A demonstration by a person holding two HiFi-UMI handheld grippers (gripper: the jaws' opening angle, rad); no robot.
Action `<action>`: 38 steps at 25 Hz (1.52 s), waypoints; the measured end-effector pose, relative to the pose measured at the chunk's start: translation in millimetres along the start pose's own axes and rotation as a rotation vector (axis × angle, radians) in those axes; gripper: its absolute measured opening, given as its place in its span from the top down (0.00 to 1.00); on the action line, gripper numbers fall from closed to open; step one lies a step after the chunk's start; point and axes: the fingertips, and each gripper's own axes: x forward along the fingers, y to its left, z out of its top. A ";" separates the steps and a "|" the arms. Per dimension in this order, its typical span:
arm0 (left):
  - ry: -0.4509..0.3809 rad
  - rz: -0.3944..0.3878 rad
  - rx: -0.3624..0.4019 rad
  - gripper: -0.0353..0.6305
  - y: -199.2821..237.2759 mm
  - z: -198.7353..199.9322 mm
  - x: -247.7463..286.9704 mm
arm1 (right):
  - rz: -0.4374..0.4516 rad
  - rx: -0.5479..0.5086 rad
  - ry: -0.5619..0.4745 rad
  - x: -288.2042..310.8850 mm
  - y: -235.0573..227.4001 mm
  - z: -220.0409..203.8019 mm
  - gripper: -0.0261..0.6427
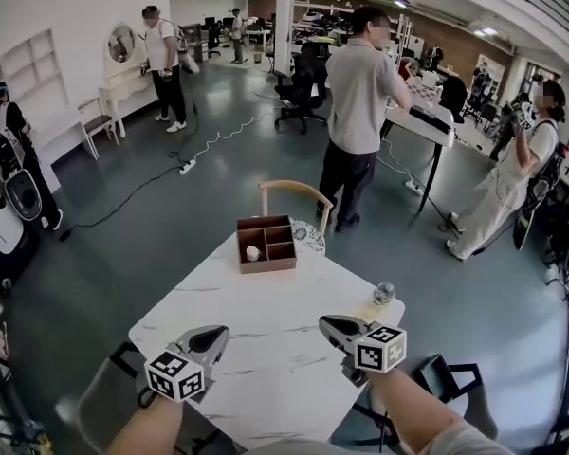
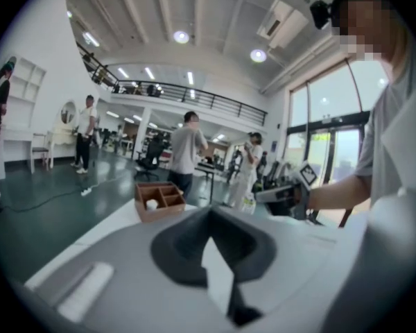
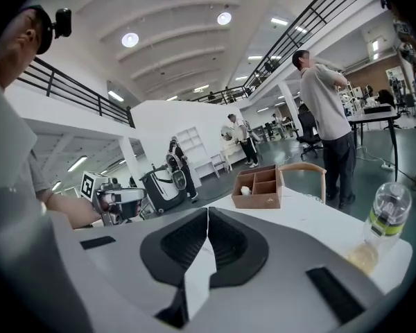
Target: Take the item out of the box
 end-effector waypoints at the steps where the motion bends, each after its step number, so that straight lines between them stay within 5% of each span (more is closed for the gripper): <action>1: 0.006 0.010 0.008 0.95 5.4 0.4 3.4 | 0.005 -0.004 0.002 4.4 -1.9 1.0 0.95; 18: 0.155 0.092 0.160 0.94 108.6 5.7 93.5 | 0.038 -0.081 0.007 94.4 -44.5 21.7 0.95; 38: 0.398 -0.007 0.487 0.94 179.6 -2.3 244.2 | 0.019 -0.079 0.003 177.9 -116.4 -3.6 0.94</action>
